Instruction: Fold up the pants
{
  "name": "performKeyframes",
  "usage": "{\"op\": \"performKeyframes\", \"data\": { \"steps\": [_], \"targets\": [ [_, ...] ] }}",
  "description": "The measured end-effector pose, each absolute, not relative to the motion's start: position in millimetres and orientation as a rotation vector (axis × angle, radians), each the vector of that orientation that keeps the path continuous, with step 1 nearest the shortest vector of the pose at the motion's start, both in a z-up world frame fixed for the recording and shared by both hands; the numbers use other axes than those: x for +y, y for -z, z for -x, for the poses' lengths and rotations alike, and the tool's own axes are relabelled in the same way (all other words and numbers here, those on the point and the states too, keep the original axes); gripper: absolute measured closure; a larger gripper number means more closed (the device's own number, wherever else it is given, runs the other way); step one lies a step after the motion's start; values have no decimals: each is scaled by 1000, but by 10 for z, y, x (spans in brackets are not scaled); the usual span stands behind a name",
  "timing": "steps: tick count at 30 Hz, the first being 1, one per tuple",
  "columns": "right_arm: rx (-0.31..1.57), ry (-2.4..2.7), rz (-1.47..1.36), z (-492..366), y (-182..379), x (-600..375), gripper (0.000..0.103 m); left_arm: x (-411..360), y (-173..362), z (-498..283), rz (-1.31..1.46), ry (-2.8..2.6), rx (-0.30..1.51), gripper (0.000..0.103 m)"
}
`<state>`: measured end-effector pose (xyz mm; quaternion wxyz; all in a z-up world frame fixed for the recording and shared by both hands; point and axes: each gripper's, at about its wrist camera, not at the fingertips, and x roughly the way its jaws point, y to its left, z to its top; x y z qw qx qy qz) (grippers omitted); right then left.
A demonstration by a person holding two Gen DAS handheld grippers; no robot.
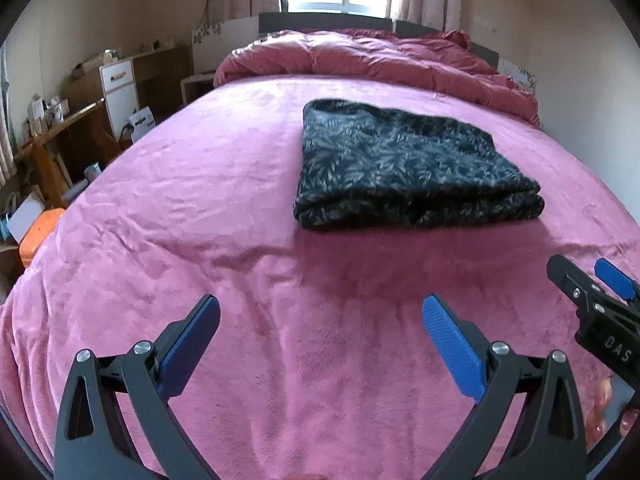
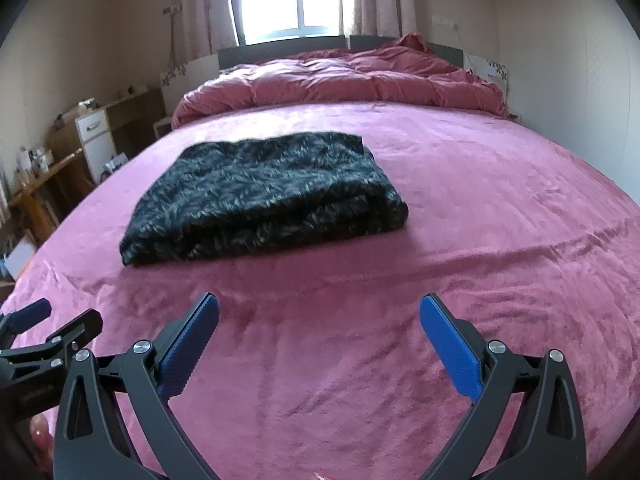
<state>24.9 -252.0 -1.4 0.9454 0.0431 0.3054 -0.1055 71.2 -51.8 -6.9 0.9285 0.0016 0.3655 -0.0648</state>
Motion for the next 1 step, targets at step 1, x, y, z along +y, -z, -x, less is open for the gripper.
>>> {"op": "performKeyframes", "data": {
  "steps": [1],
  "targets": [
    [639, 224, -81, -272, 46, -2518, 3, -533, 101, -736, -6, 131, 758, 2]
  ]
}}
